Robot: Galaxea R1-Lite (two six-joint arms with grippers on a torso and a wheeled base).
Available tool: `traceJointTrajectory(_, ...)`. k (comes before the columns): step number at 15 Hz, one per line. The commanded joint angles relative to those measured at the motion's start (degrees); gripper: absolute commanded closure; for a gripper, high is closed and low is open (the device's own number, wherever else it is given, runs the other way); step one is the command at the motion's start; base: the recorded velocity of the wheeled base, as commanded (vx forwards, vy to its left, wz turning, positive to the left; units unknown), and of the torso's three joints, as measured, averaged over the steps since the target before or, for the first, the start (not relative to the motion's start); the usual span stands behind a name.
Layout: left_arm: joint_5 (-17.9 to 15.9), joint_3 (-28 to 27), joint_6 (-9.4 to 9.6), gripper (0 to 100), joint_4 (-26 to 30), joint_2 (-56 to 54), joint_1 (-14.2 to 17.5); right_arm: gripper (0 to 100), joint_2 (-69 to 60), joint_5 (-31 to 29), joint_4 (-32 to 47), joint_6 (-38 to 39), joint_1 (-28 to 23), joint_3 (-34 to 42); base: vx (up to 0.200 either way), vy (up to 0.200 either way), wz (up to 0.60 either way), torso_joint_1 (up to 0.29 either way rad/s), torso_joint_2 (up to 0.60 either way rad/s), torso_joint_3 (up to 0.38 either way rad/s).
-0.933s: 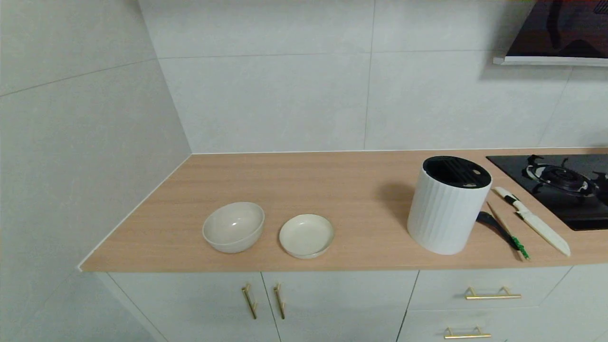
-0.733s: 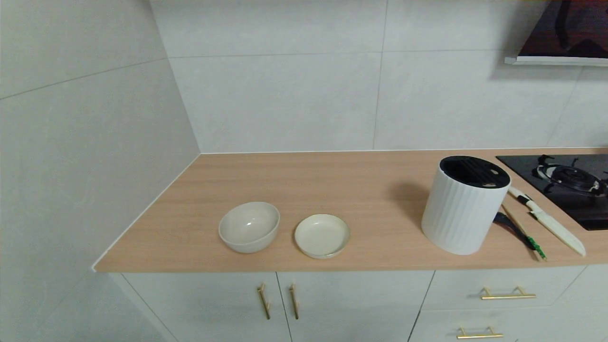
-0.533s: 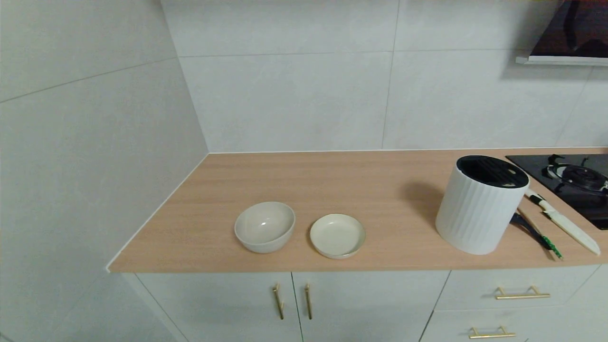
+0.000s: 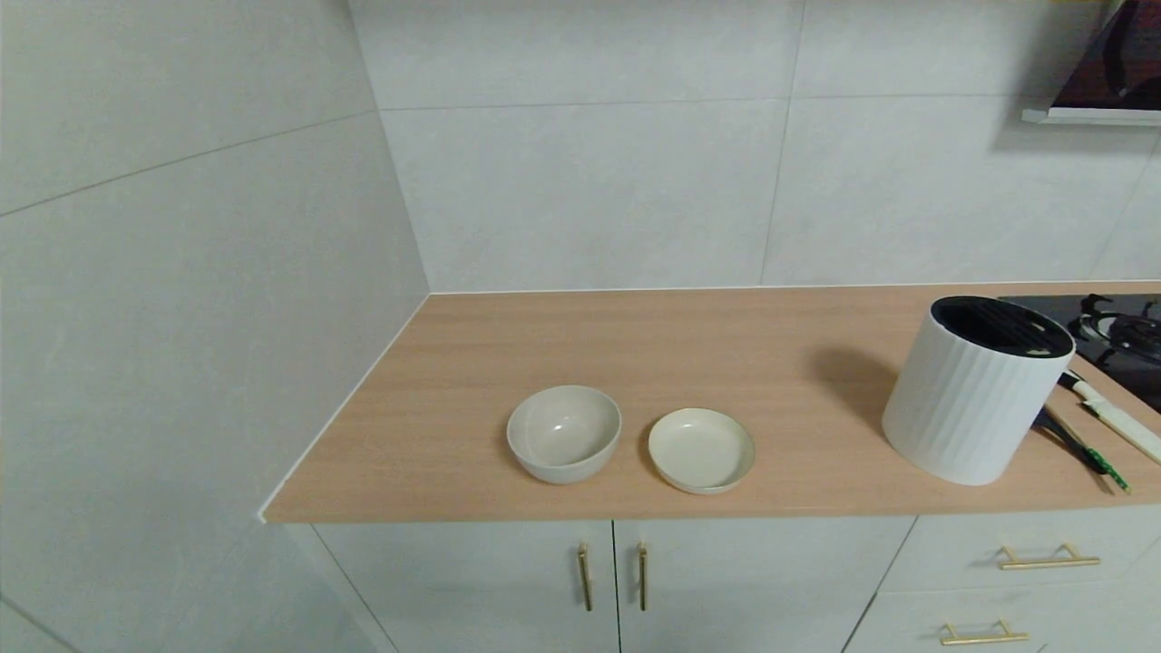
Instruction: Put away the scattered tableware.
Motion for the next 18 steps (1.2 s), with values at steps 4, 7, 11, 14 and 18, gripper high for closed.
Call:
traceJointTrajectory(4,0.0,0.0,-0.04,0,0.0,0.0,-0.1,0,0.1,0.0,0.0,0.0,-0.1,0.0,0.000,0.000,0.00,0.000,0.00,0.000)
traceJointTrajectory(7,0.0,0.0,-0.04,0,0.0,0.0,-0.1,0,0.1,0.2,0.0,0.0,-0.1,0.0,0.000,0.000,0.00,0.000,0.00,0.000)
traceJointTrajectory(11,0.0,0.0,-0.04,0,0.0,0.0,-0.1,0,0.1,0.0,0.0,0.0,-0.1,0.0,0.000,0.000,0.00,0.000,0.00,0.000)
traceJointTrajectory(14,0.0,0.0,-0.04,0,0.0,0.0,-0.1,0,0.1,0.0,0.0,0.0,0.0,0.0,0.000,0.000,0.00,-0.009,0.03,0.014)
traceJointTrajectory(18,0.0,0.0,-0.04,0,-0.1,0.0,-0.1,0,0.1,0.0,0.0,0.0,0.0,0.0,0.000,0.000,0.00,-0.195,0.43,0.232)
